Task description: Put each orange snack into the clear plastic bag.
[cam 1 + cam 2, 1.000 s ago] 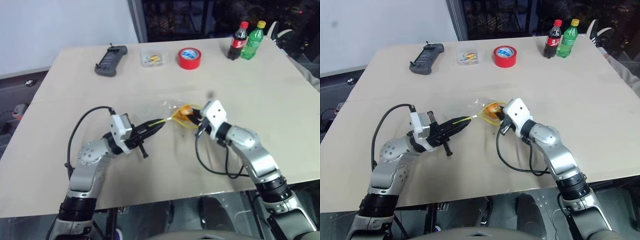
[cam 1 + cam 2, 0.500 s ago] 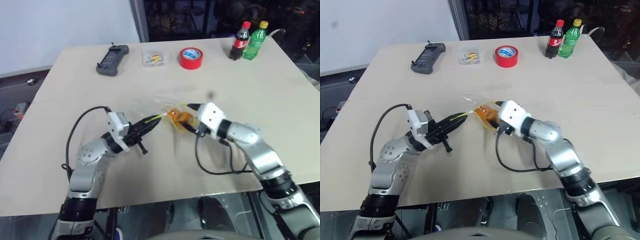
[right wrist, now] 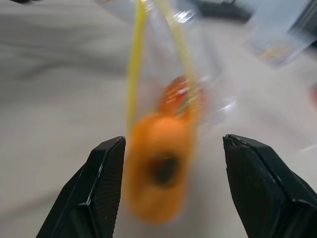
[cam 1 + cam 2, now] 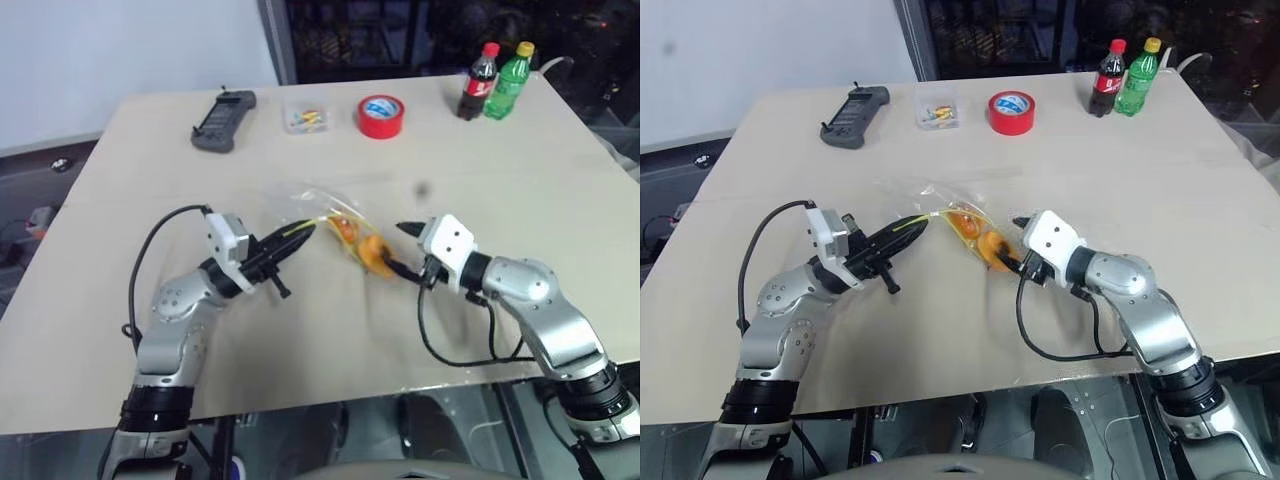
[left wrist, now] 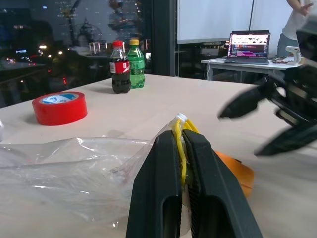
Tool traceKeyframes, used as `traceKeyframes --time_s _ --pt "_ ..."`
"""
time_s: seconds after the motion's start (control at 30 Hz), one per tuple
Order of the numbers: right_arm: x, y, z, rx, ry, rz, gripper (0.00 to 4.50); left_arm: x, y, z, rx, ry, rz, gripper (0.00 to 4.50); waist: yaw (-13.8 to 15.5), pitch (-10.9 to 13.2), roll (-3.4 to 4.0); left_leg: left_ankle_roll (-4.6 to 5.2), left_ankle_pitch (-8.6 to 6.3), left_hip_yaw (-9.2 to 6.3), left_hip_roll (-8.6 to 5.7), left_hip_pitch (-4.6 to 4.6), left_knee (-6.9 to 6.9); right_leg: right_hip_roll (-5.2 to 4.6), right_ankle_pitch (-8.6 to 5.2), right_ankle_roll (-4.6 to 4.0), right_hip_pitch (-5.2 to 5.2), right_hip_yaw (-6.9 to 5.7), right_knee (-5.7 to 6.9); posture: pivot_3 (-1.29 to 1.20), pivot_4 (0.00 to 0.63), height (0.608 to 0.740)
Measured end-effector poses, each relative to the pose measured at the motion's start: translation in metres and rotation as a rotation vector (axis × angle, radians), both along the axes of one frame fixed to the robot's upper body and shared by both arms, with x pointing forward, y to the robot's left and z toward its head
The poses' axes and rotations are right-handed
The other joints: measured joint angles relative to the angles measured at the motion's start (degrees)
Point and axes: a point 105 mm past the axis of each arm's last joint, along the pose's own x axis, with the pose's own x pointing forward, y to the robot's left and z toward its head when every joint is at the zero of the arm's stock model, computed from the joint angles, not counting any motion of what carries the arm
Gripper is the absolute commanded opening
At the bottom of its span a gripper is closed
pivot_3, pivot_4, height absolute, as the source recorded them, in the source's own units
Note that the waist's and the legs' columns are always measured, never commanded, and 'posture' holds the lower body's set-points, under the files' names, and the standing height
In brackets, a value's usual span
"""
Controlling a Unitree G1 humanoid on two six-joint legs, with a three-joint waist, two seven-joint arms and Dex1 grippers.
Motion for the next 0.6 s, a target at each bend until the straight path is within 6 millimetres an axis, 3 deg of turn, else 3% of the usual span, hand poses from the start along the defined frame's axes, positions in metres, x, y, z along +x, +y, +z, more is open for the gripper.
traceKeyframes --time_s 0.27,0.3,0.37,0.4,0.47,0.5,0.53,0.6 --pt "0.006 0.001 -0.031 0.018 0.153 -0.071 3.20 0.000 -0.001 -0.001 -0.001 0.002 -0.001 0.00 -0.11 0.00 0.00 0.04 -0.03 0.02 0.00 0.03 0.00 0.02 0.00 0.00 0.01 0.01 0.02 0.00 0.150 0.740" --pt "0.008 0.000 -0.033 0.016 0.151 -0.081 2.70 0.000 -0.001 -0.001 -0.001 0.003 -0.001 0.00 -0.13 0.00 0.00 -0.01 0.00 0.03 0.00 0.03 0.00 0.01 0.00 0.00 0.01 0.01 0.02 0.00 0.150 0.740" --pt "0.012 -0.002 -0.035 0.013 0.147 -0.094 2.21 -0.001 -0.001 -0.001 0.000 0.002 -0.001 0.00 -0.23 0.00 0.00 -0.01 0.00 0.04 0.00 0.04 0.00 0.02 0.00 0.00 0.00 0.02 0.02 0.00 0.150 0.740" --pt "0.014 -0.001 -0.035 0.017 0.145 -0.095 1.57 -0.001 -0.001 -0.001 0.000 0.001 -0.002 0.00 -0.27 0.00 0.00 -0.01 0.00 0.03 0.01 0.04 0.00 0.03 0.00 0.00 0.00 0.02 0.02 0.00 0.150 0.740" --pt "0.020 0.002 -0.034 0.030 0.137 -0.110 0.77 -0.002 -0.001 -0.001 0.001 0.000 -0.002 0.00 -0.38 0.00 0.00 -0.01 -0.01 0.03 0.04 0.07 -0.01 0.04 0.00 0.00 0.01 0.03 0.03 0.00 0.150 0.740" --pt "0.022 0.003 -0.034 0.032 0.130 -0.112 0.60 -0.002 -0.001 -0.001 0.001 0.000 -0.002 0.00 -0.36 0.00 0.00 -0.01 -0.01 0.03 0.04 0.07 -0.01 0.05 0.00 0.00 0.01 0.02 0.04 0.00 0.150 0.740" --pt "0.023 0.005 -0.033 0.038 0.127 -0.113 0.03 -0.002 -0.001 -0.001 0.001 0.002 -0.001 0.00 -0.28 0.00 0.00 -0.02 -0.01 0.03 0.04 0.07 -0.01 0.06 0.00 0.00 0.01 0.02 0.04 0.00 0.150 0.740" --pt "0.024 0.007 -0.033 0.043 0.123 -0.114 0.03 -0.002 -0.001 -0.002 0.001 0.004 0.000 0.00 -0.25 0.00 0.00 -0.02 -0.01 0.03 0.04 0.06 0.00 0.05 0.00 0.00 0.01 0.03 0.04 0.00 0.150 0.740"
